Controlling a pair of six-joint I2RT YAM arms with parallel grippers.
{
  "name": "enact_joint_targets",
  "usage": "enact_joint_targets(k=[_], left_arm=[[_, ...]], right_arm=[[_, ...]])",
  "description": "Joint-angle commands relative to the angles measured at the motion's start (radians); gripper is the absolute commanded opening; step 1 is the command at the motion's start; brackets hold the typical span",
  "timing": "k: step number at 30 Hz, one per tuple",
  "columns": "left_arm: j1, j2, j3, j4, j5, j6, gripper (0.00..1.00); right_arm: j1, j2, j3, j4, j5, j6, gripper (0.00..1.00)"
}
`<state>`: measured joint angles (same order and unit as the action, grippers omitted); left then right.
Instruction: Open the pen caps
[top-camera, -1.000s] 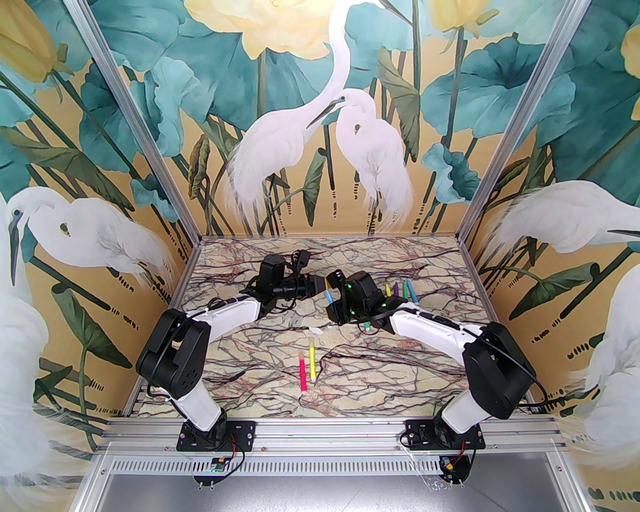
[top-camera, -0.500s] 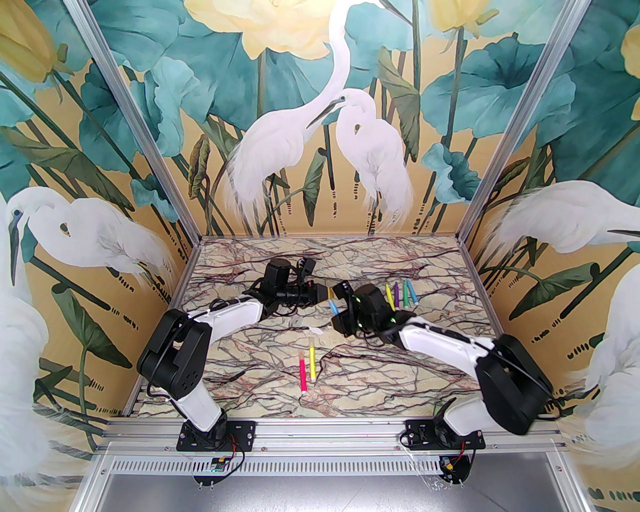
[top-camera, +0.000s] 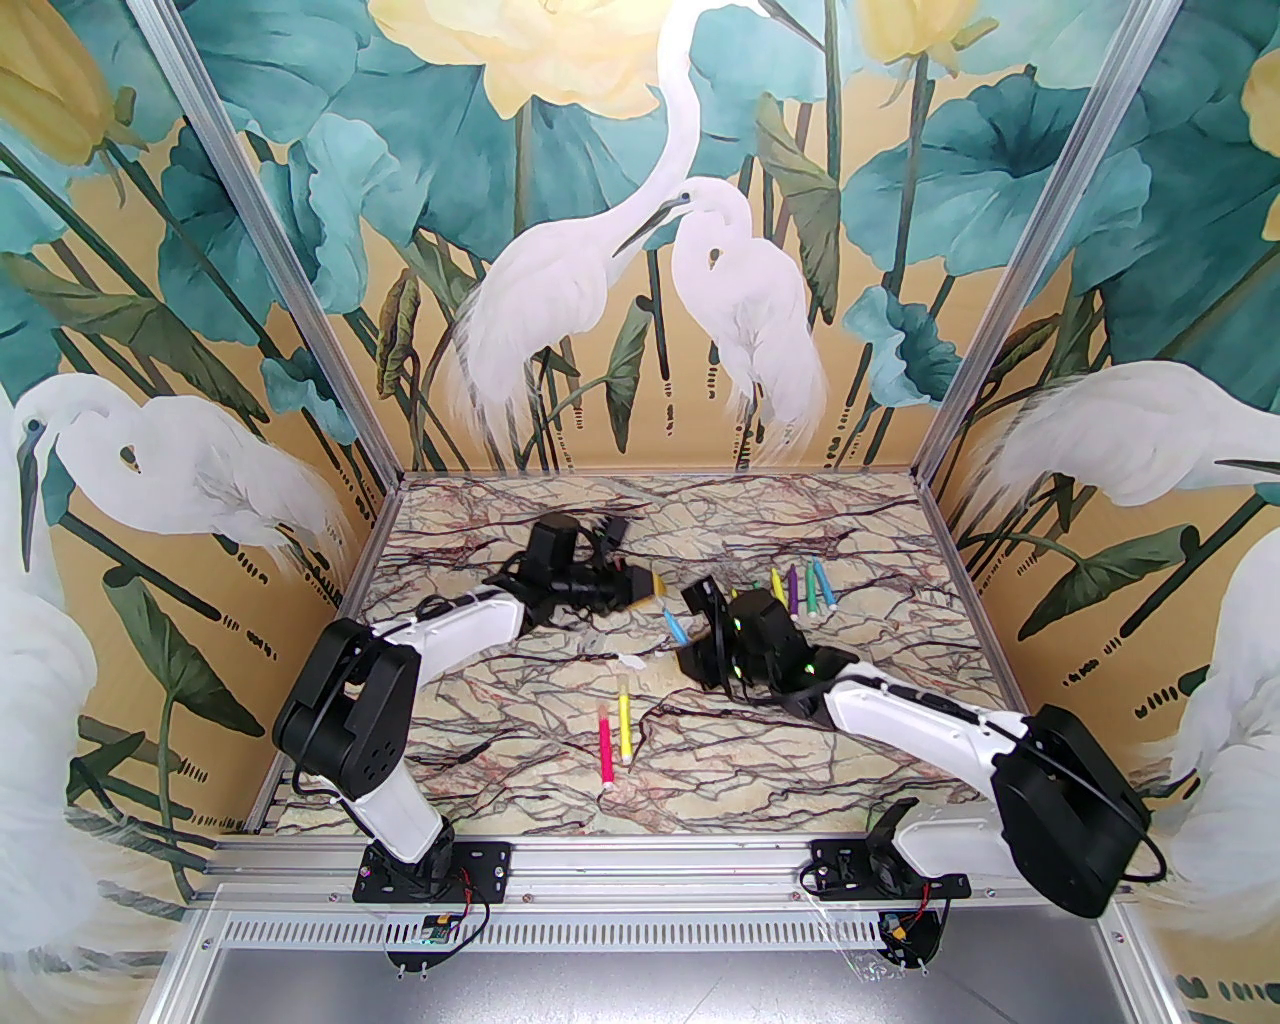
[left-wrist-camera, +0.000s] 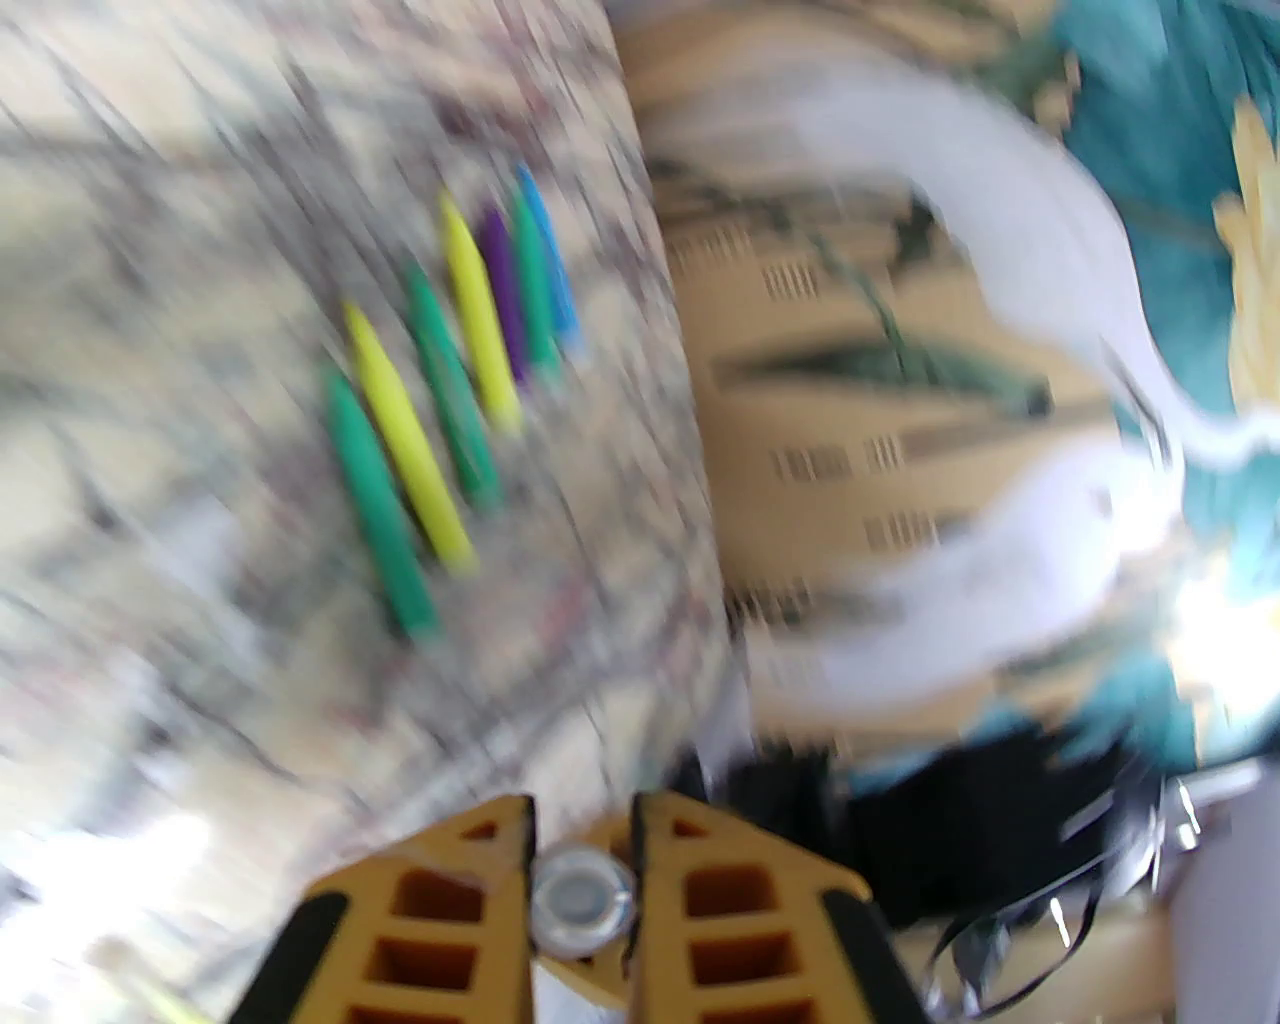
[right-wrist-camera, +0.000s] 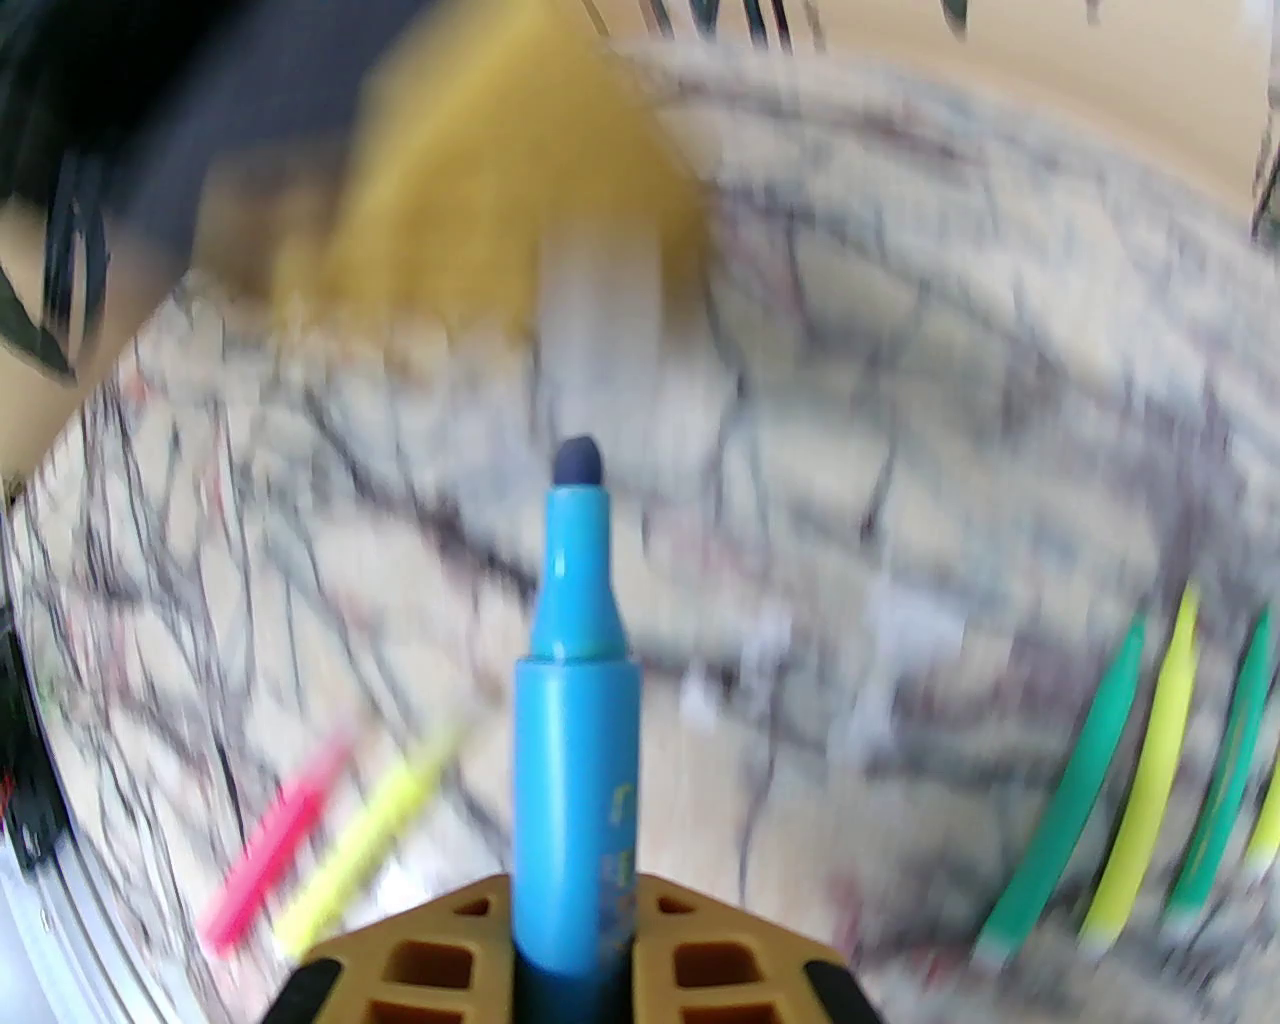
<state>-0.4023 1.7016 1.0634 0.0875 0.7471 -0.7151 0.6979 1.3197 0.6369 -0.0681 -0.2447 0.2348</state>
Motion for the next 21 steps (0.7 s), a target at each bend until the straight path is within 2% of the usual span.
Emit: enact_joint_targets(k=[1,6,10,17,21], left_arm=[[0.031,-0.034,0.039,0.032,-0.114,-0.004,0.00],[0.040,-0.035,0.058,0.003,-0.105,0.009,0.00],[0.031,-0.024,0.093,-0.146,-0.114,0.112,0.00],[-0.038,-0.016,0.166,-0.539,-0.399,0.359,0.00],[-0.066,0.012,0.184,-0.648,-0.472,0.414,0.00]], right_arm=[[0.012,-0.034,-0.029,-0.081,-0.032,-0.010,0.00],[0.011,-0.059,-0.038,-0.092,0.002,-0.005,0.00],[0.007,-0.049,-0.004,-0.113,0.080,0.013,0.00],[-0.035,0.061,0.116,-0.139,0.231,0.085,0.00],[-0.052,0.149,0.186,-0.161,0.303,0.120,0.00]])
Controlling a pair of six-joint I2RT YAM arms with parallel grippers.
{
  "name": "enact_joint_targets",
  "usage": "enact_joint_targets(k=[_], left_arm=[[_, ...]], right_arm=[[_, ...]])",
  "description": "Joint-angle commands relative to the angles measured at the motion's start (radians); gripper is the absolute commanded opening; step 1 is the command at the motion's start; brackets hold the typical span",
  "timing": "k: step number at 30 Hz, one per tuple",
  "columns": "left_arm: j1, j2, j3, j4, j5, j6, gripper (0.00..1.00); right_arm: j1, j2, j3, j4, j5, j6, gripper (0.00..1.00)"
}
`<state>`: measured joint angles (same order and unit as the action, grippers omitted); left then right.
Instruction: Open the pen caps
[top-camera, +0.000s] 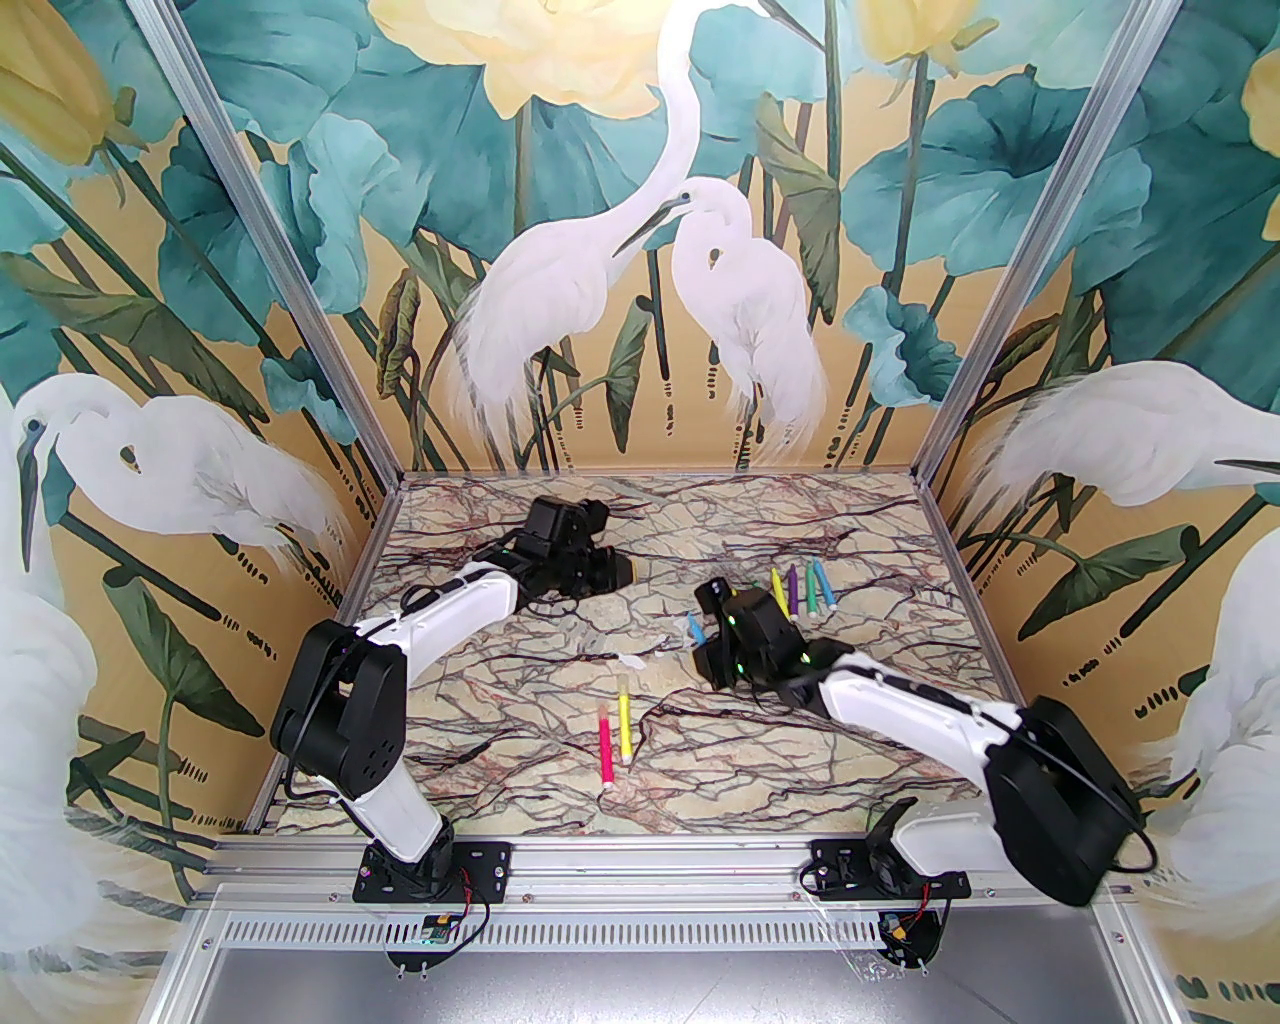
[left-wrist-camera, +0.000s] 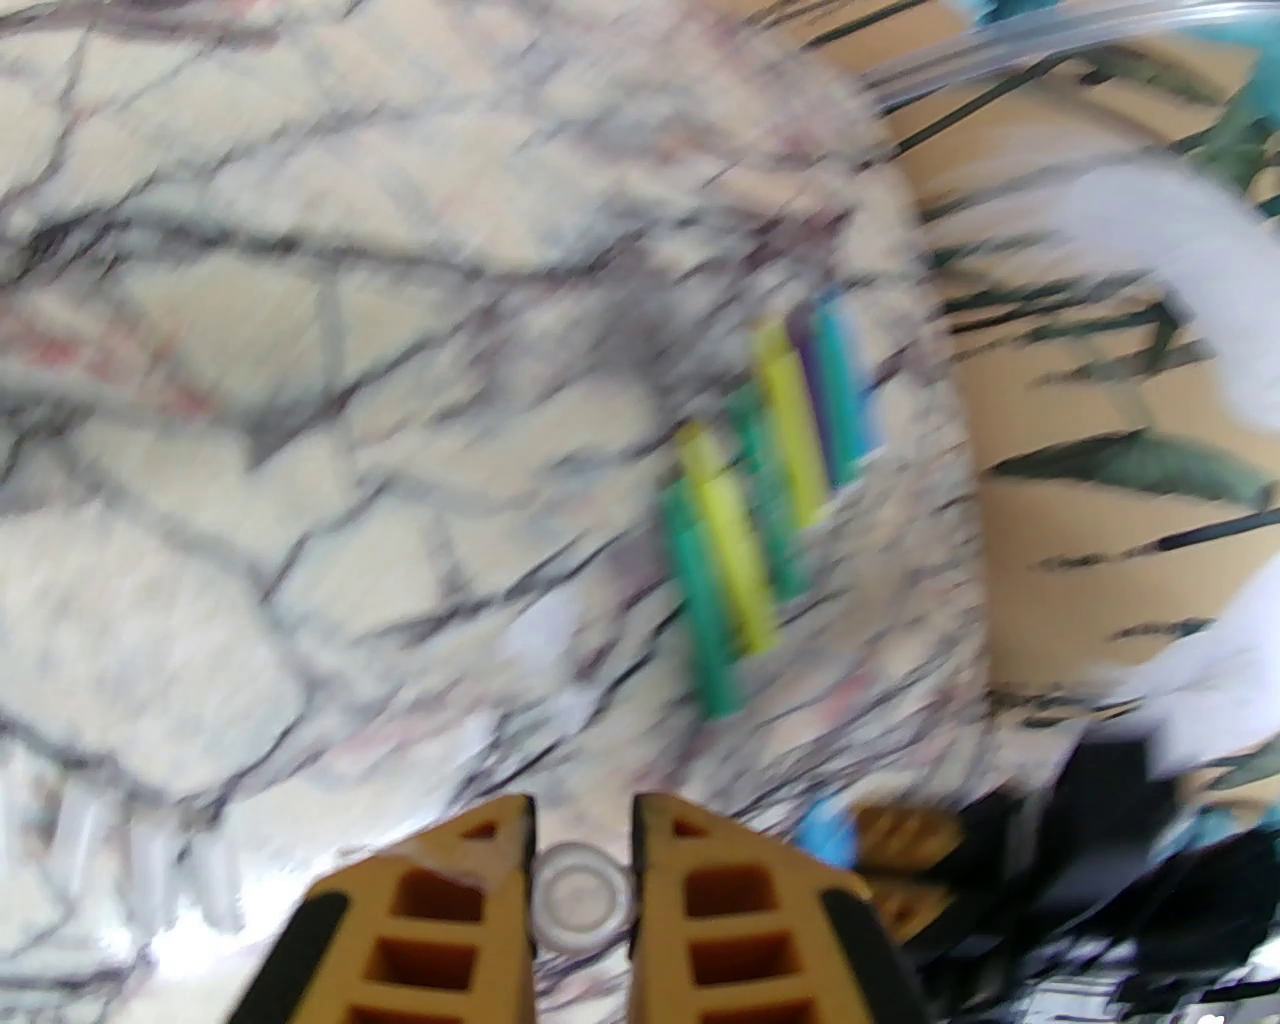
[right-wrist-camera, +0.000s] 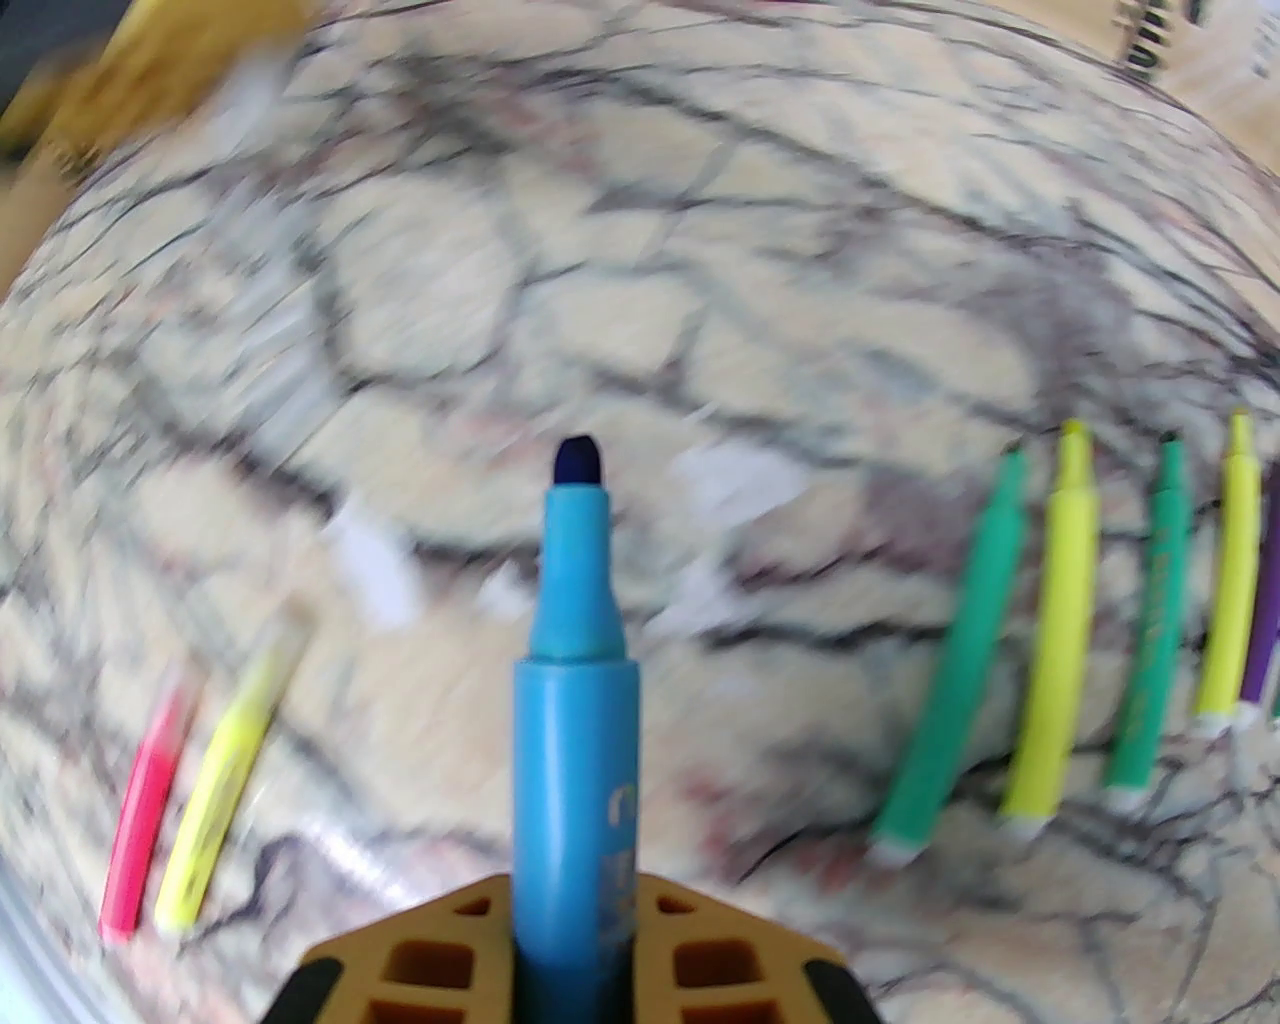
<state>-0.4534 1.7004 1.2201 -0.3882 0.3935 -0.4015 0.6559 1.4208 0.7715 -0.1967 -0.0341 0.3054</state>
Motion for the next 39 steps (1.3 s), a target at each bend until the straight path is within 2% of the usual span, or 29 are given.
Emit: enact_joint_targets(k=[1,9,21,29,39], left_arm=[[-0.020,0.019,0.027,-0.185,-0.130,0.107,0.00],[-0.050,0.095,0.056,-0.264,-0.158,0.152,0.00],[-0.069,0.190,0.094,-0.333,-0.186,0.199,0.00],[-0.080,0.236,0.111,-0.345,-0.203,0.211,0.04],[-0.090,0.270,0.132,-0.360,-0.250,0.209,0.17]], right_arm=[[-0.014,0.070,0.070,-0.039,0.111,0.059,0.00],[-0.024,0.237,0.168,-0.050,0.163,0.100,0.01],[-0.030,0.361,0.213,-0.064,0.222,0.113,0.03],[-0.038,0.380,0.213,-0.063,0.232,0.111,0.08],[-0.040,0.406,0.229,-0.090,0.252,0.109,0.16]])
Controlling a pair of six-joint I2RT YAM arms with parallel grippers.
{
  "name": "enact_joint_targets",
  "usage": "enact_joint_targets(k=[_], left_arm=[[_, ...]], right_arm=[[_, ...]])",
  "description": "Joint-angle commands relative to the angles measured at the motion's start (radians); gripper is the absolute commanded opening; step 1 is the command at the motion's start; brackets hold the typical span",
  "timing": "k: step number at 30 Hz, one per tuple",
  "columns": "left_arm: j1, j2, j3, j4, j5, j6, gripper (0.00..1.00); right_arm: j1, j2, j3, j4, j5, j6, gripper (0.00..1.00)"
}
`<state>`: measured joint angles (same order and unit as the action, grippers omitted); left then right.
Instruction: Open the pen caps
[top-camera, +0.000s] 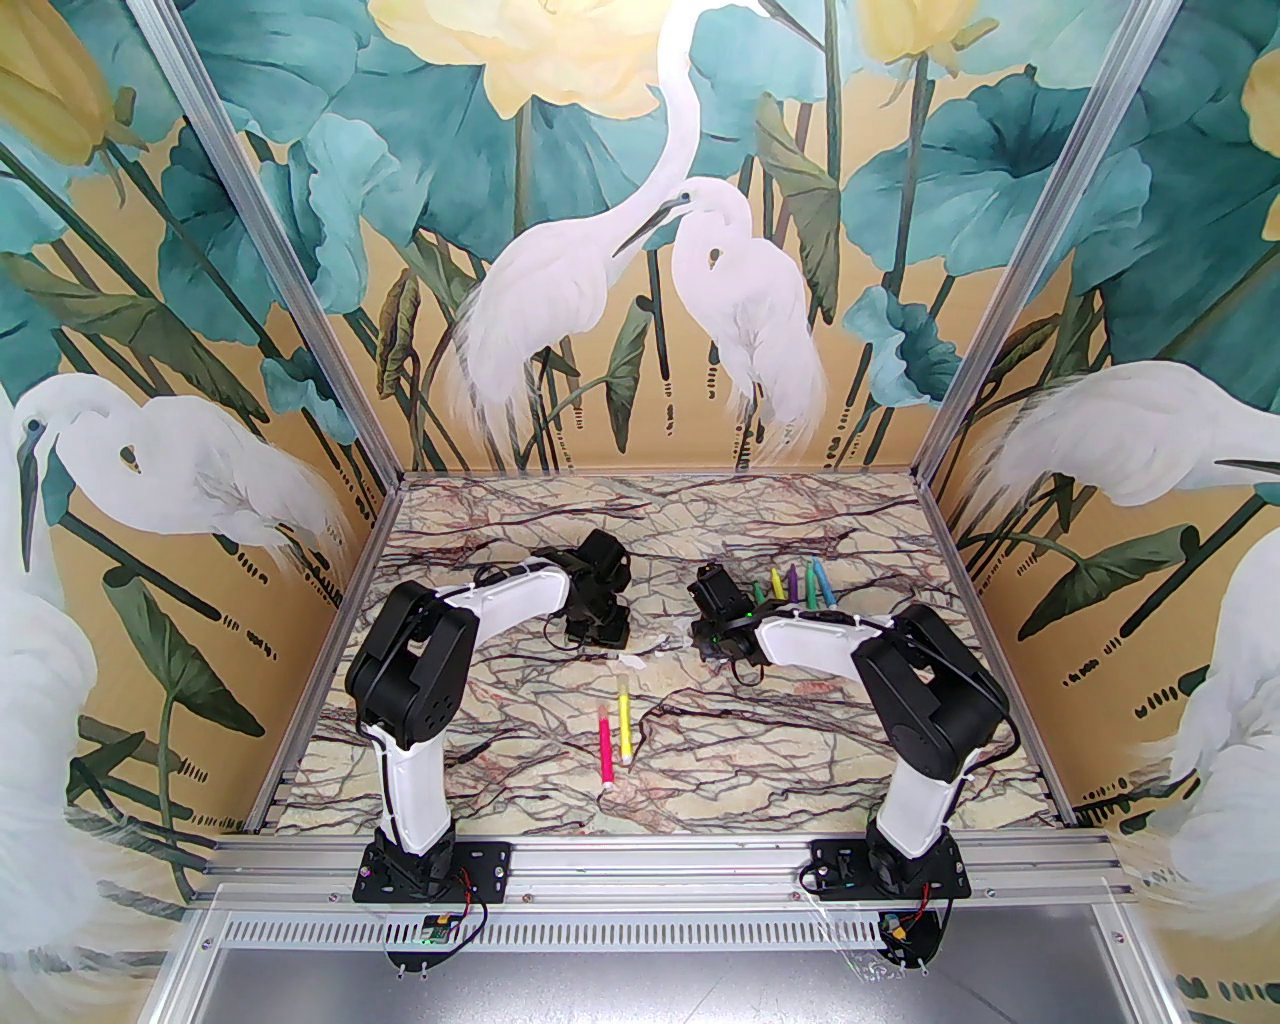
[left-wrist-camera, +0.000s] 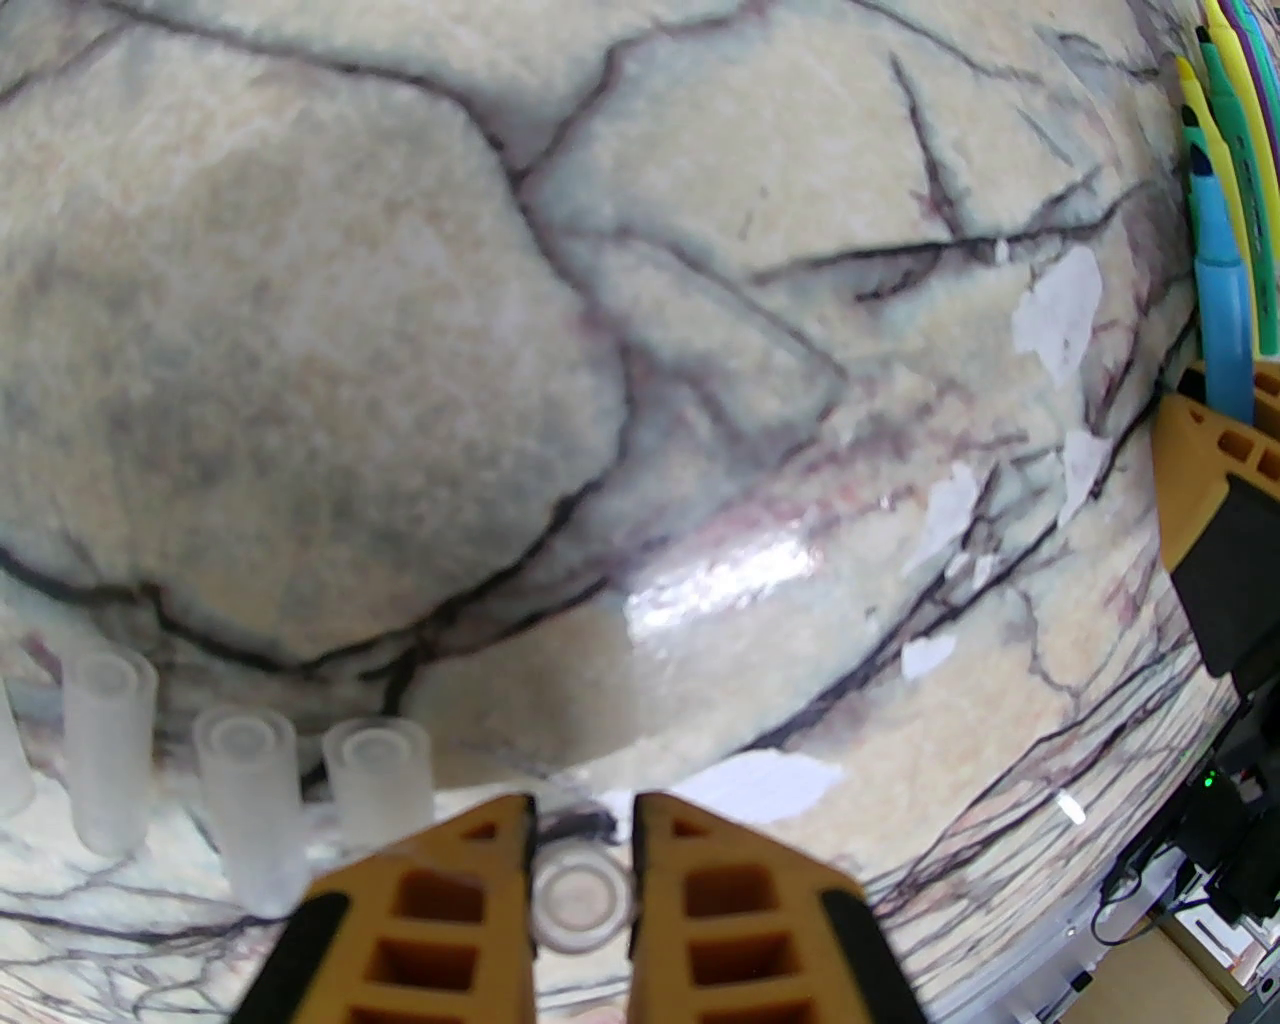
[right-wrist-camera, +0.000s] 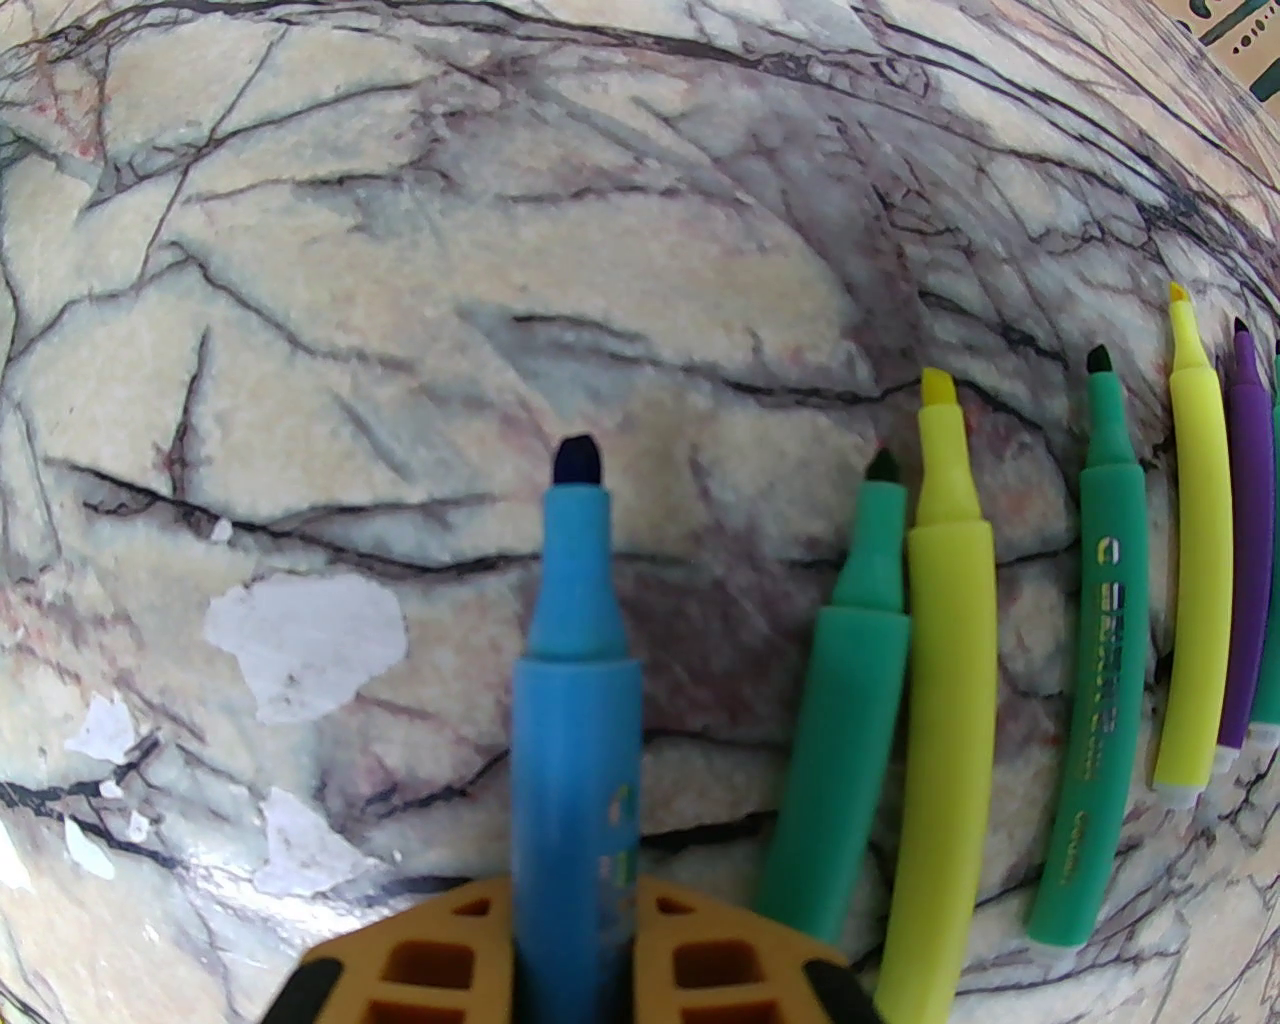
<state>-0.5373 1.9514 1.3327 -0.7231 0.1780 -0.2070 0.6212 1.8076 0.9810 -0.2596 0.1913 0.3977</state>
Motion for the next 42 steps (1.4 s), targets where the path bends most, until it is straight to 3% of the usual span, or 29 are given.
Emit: enact_joint_targets(k=[1,20,32,35,39,42], left_arm=[[-0.006,0.020,0.020,-0.025,-0.037,0.015,0.18],[-0.011,0.012,0.022,-0.025,-0.034,0.011,0.28],[-0.010,-0.121,0.000,0.003,0.007,0.005,0.39],[-0.010,-0.168,-0.013,0.017,0.008,0.006,0.47],[-0.001,-0.260,-0.088,0.099,-0.028,0.009,0.71],[0.039,-0.325,-0.152,0.155,-0.055,-0.005,0.76]], right_arm=[[-0.006,0.019,0.019,-0.029,0.030,0.016,0.17],[-0.005,0.013,0.028,-0.087,0.092,0.011,0.26],[0.005,-0.146,0.013,-0.111,0.058,-0.040,0.37],[0.031,-0.198,0.016,-0.132,0.043,-0.064,0.40],[0.086,-0.241,0.036,-0.188,0.051,-0.063,0.42],[0.143,-0.271,0.042,-0.211,0.025,-0.015,0.44]])
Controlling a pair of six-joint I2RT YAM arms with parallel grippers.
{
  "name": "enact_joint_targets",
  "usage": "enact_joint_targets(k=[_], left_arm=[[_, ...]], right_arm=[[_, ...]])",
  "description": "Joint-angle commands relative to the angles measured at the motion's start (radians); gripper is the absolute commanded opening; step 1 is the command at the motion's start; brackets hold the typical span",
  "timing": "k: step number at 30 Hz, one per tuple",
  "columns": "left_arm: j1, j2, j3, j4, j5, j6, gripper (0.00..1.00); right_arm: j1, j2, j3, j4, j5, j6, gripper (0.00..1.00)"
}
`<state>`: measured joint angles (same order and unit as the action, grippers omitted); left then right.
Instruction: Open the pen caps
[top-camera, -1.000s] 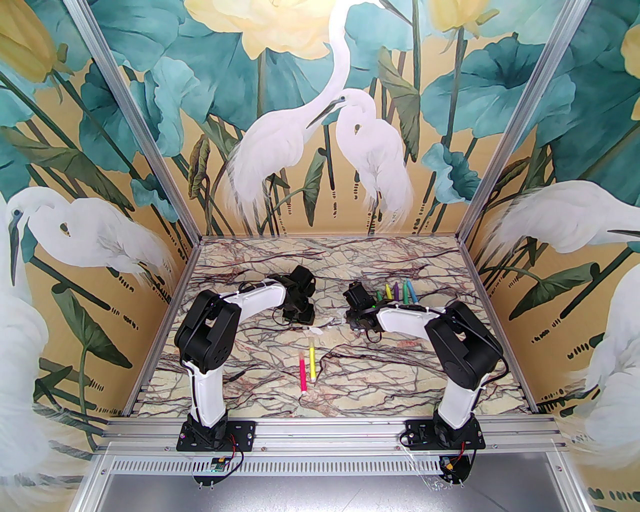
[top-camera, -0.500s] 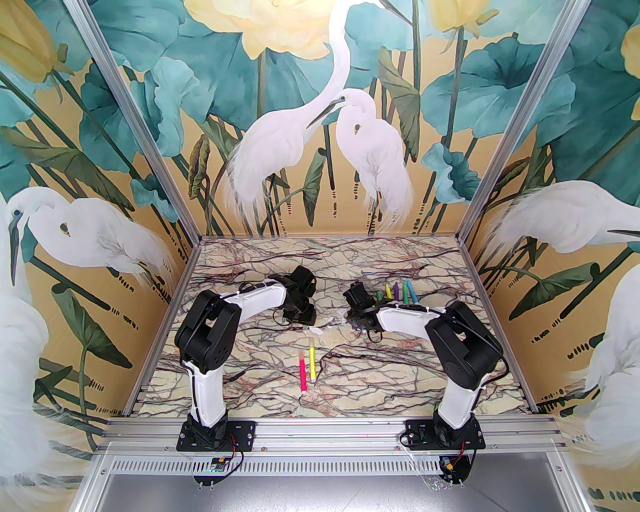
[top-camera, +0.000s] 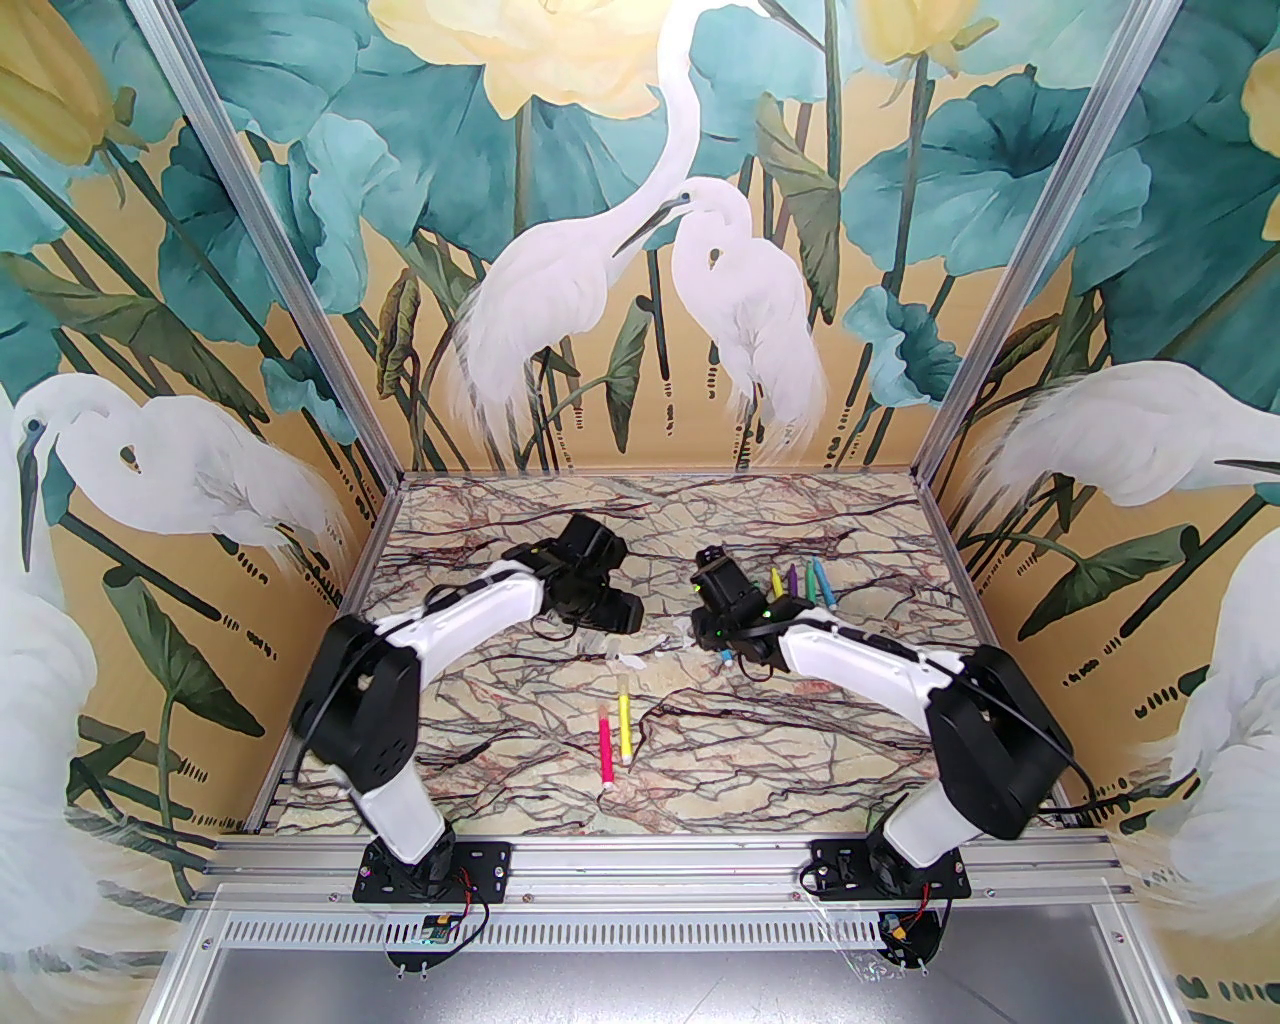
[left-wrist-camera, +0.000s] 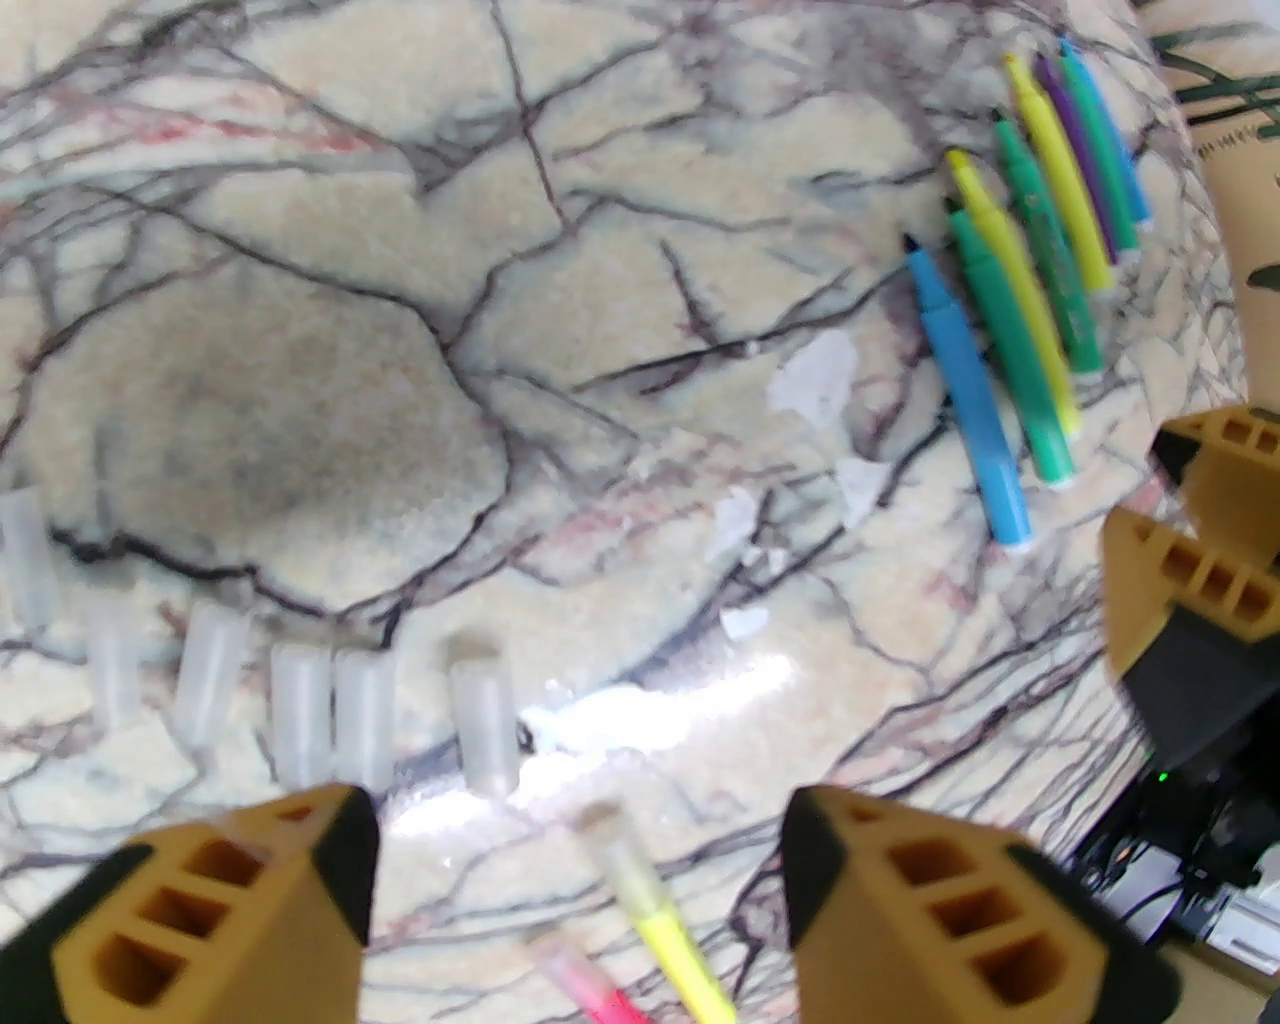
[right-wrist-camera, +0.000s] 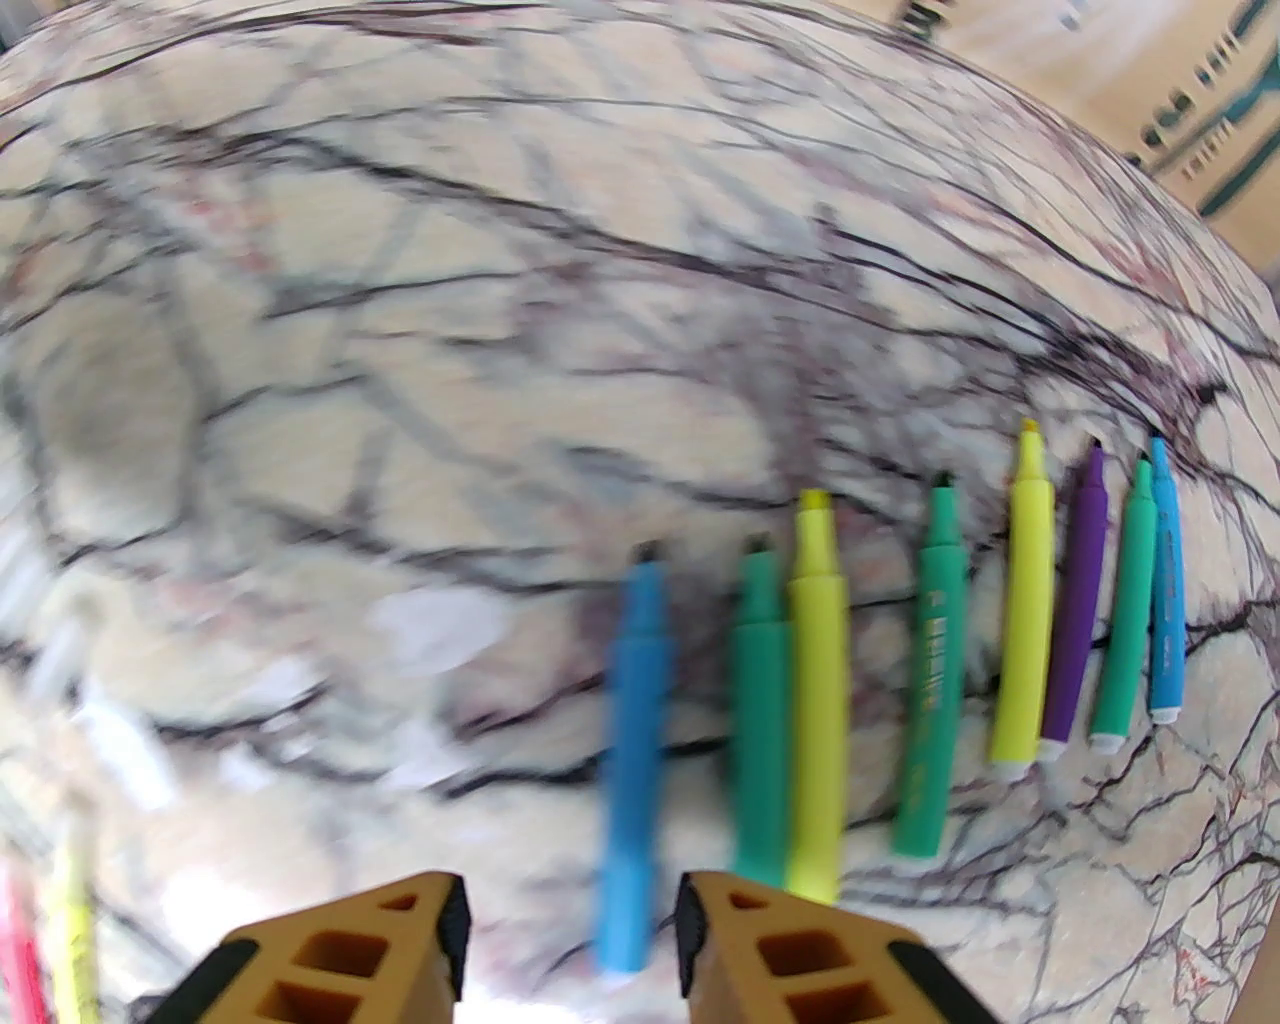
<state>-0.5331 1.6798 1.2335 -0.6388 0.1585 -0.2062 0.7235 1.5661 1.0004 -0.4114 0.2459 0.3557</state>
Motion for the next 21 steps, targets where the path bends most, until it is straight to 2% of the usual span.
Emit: enact_joint_targets(k=[1,7,10,14,21], left_arm=[[0.053,-0.071,-0.074,0.085,-0.035,-0.015,0.77],[0.139,-0.206,-0.250,0.209,-0.070,-0.052,0.84],[0.161,-0.264,-0.326,0.258,-0.092,-0.052,0.90],[0.198,-0.316,-0.400,0.308,-0.100,-0.062,0.92],[0.224,-0.350,-0.468,0.357,-0.140,-0.070,0.93]], right_arm=[[0.059,-0.036,0.025,-0.066,-0.035,0.046,0.44],[0.199,-0.023,0.028,-0.092,-0.072,0.214,0.45],[0.272,0.025,0.049,-0.121,-0.064,0.288,0.46],[0.351,0.118,0.102,-0.164,-0.063,0.338,0.46],[0.397,0.240,0.198,-0.220,-0.087,0.372,0.45]])
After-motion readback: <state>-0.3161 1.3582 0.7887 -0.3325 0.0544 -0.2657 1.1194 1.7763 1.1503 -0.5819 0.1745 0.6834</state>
